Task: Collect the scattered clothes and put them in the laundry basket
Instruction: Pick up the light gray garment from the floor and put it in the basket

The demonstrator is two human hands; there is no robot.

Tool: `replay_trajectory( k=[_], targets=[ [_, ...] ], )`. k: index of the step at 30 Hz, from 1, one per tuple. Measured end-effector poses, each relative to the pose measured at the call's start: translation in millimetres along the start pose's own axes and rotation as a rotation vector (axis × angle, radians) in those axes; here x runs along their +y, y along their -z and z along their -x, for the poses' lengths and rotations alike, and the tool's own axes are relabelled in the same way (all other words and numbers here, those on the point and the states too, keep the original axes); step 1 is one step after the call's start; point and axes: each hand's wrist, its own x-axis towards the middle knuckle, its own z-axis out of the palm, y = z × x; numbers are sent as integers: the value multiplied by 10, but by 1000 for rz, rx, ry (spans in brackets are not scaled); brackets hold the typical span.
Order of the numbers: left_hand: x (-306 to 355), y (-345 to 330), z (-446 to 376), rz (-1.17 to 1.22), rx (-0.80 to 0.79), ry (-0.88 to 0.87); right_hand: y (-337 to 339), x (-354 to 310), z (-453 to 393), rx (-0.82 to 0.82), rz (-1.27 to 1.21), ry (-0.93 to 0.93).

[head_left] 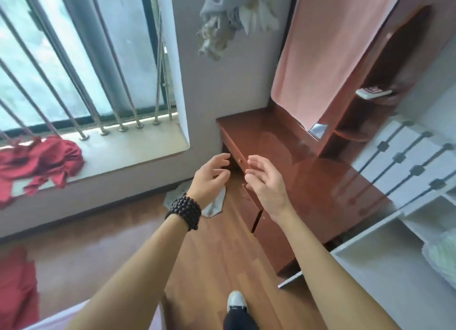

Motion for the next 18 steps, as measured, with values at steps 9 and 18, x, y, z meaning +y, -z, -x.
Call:
replay_trajectory(
  k=[9,18],
  targets=[
    [-202,534,-1355,14,109,47,-441,-49,-1661,-136,-38,14],
    [-936,1133,-2369,4,177,195,-1217,359,-2992,-262,-10,-92]
  ],
)
